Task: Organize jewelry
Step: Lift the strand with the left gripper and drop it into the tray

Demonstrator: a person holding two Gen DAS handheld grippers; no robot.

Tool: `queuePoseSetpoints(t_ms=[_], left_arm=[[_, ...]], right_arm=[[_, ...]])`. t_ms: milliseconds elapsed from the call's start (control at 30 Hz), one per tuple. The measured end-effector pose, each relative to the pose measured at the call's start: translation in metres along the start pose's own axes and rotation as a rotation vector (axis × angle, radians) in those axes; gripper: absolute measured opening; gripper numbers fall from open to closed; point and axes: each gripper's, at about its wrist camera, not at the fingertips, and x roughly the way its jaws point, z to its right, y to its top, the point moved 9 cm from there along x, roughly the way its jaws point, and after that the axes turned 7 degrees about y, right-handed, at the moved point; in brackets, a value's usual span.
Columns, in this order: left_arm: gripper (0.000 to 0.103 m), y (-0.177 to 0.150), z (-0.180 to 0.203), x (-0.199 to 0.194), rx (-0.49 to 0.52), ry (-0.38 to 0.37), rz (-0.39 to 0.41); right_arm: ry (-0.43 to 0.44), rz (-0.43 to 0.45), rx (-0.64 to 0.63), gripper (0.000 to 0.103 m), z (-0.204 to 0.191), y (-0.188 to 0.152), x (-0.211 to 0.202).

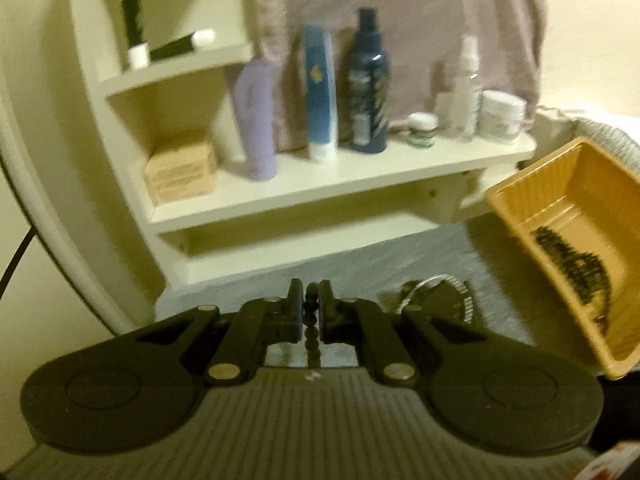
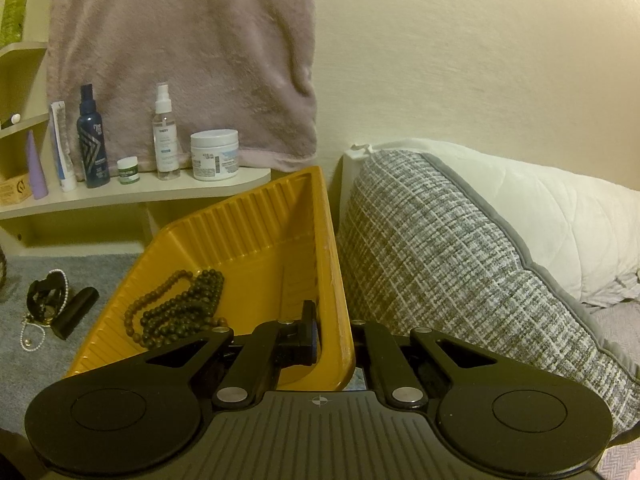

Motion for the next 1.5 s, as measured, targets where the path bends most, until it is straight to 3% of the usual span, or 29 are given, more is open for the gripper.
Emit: queuePoseSetpoints(t_ms=[300,633,1000,1067,1133,1200,1500], left_arm=[[0.006,0.022,0.069,-0.021,0.042,-0.156,0.059],[0.006,0.032,0.180,-0.041,0.099,-0.400,0.068],[0.006,0.016,0.244,-0.046,0.161,-0.528,0.022],[0.007,0.013,0.249,-0.046,0.177,-0.533,0.016],[0.019,0.014,0.248,-0.044,0.165,-0.524,0.019],[0.019,0.015,0.240,-0.042,0.149,-0.504,0.025],[0.019,0.016,0.144,-0.028,0.012,-0.305,0.037]], right_arm=[[0.000,0.001,0.004,0.004,-0.001,0.001,-0.001],[0.004,0.002,0.013,0.004,-0.001,0.001,-0.002],[0.006,0.000,0.020,0.005,0.000,0.001,-0.001],[0.006,0.001,0.020,0.005,0.000,0.001,-0.002],[0.007,0.000,0.023,0.005,-0.001,0.001,-0.002],[0.007,0.000,0.023,0.005,-0.001,0.000,-0.002],[0.004,-0.002,0.020,0.005,-0.001,-0.001,-0.003]])
